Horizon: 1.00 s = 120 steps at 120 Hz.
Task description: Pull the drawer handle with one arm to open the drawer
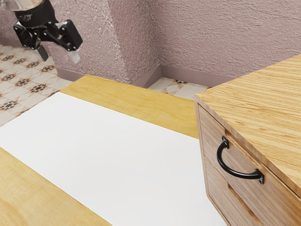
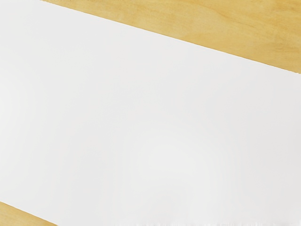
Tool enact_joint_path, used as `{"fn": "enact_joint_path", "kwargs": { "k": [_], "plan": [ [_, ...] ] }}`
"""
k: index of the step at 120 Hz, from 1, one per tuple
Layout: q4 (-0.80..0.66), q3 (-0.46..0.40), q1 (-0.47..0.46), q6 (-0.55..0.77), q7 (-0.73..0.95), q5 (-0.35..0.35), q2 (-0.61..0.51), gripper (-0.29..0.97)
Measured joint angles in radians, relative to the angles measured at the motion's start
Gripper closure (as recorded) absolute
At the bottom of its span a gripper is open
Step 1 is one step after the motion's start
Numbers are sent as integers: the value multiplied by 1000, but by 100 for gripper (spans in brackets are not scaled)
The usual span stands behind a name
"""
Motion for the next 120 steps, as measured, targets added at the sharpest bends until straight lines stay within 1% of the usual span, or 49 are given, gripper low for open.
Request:
{"fn": "enact_joint_path", "kwargs": {
  "k": [14,28,32,39,43,46,52,56,68,78,88,94,100,106,114,120],
  "plan": [
    [-3,-11,-90,-7,-3,-3,-1,0],
    [-28,-13,-182,-11,-5,-27,-1,0],
    [-68,-25,-214,-12,-6,-34,-18,0],
    [-201,-49,-254,-15,-7,-43,-56,0],
    [-251,-61,-232,-16,-8,-41,-69,0],
    [-274,-69,-195,-18,-9,-38,-81,0],
    [-300,-116,-94,-25,-13,-34,-112,0],
    [-306,-135,-64,-27,-17,-36,-129,0],
    [-318,-170,-42,-24,-28,-49,-152,0],
    [-333,-238,-20,-8,-90,-60,-157,0],
    [-359,-254,-14,1,-158,-71,-162,0],
    [-378,-259,-11,4,-164,-70,-165,0],
    [-406,-272,-8,3,-125,-48,-165,0],
    [-423,-283,-7,17,-50,-30,-163,0],
    [-431,-308,-5,84,87,-20,-160,0],
    [-430,-322,-8,147,200,-27,-160,0]
  ]
}}
